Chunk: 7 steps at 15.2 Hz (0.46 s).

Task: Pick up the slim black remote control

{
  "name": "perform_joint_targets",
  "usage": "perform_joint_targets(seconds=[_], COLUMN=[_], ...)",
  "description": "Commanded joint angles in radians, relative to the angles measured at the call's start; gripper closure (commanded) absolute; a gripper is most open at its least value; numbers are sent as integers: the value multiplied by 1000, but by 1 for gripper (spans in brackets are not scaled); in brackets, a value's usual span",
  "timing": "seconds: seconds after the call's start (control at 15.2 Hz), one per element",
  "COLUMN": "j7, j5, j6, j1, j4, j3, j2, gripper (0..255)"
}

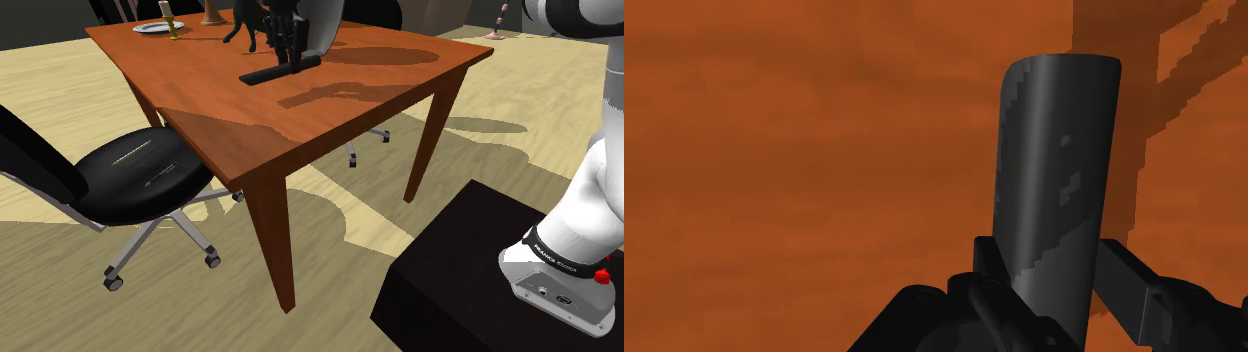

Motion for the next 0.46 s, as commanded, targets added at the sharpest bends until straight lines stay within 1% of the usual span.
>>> perform_joint_targets(seconds=[0.0, 0.26, 0.4], j7=[0, 2, 2], j5=[-1, -8, -8], j6=[-41, -145, -150], j1=[2, 12, 13], j4=[57, 233, 240], j3=[0, -1, -1], j2=[16, 88, 91], gripper=[255, 255, 255])
